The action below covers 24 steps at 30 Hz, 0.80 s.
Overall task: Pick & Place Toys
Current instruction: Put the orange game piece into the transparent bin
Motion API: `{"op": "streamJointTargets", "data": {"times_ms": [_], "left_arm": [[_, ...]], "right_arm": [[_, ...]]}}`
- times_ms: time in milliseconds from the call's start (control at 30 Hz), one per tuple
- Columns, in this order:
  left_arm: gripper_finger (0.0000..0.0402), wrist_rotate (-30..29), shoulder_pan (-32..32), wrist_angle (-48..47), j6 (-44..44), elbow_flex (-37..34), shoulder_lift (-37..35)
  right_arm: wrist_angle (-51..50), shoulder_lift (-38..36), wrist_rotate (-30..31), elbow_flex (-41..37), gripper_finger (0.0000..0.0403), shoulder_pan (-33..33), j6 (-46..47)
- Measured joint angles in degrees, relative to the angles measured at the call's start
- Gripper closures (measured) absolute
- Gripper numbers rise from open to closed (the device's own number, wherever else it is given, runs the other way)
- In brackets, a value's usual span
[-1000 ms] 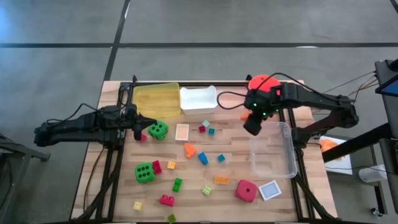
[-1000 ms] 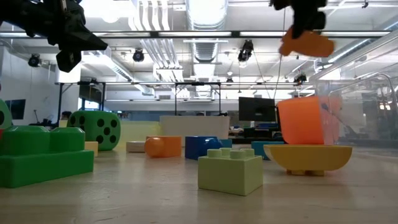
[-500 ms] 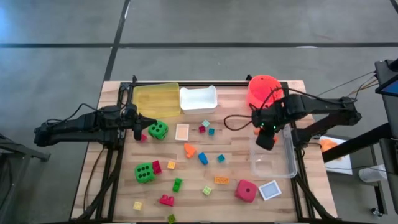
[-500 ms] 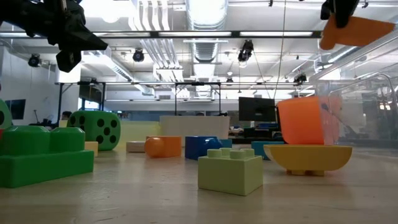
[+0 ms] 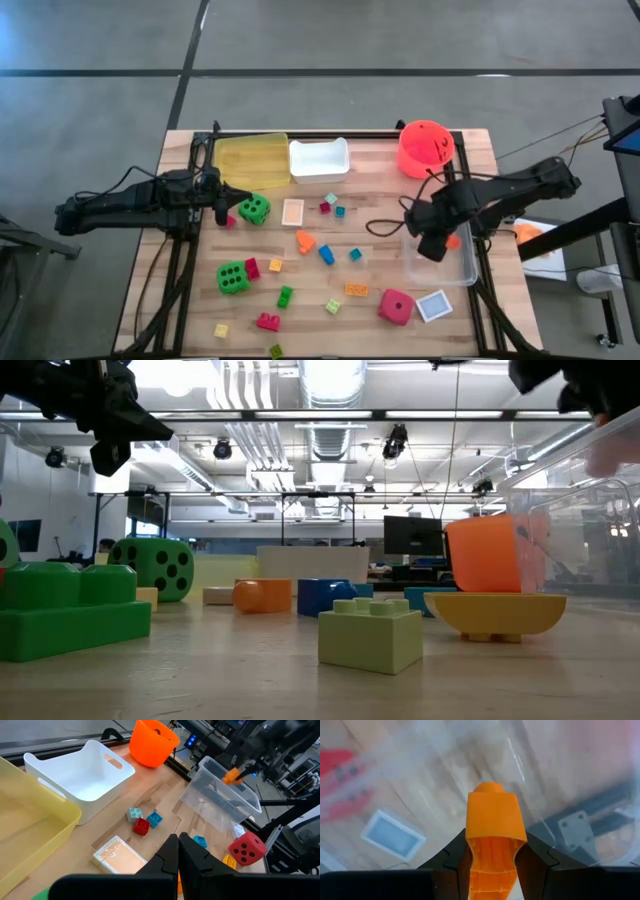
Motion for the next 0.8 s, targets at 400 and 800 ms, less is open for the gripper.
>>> {"op": "streamJointTargets", "data": {"times_ms": [400, 800], "left_arm": [[0.0401, 0.00, 0.00, -0.02, -0.96, -0.87, 0.00], [0.0401, 0.00, -0.01, 0.04, -1.55, -0.96, 0.00]], "right_arm": [[11.74, -0.59, -2.43, -11.06, 0.0294, 2.54, -3.75], [15.87, -3.91, -0.81, -16.82, 0.0297, 2.54, 10.73]]}}
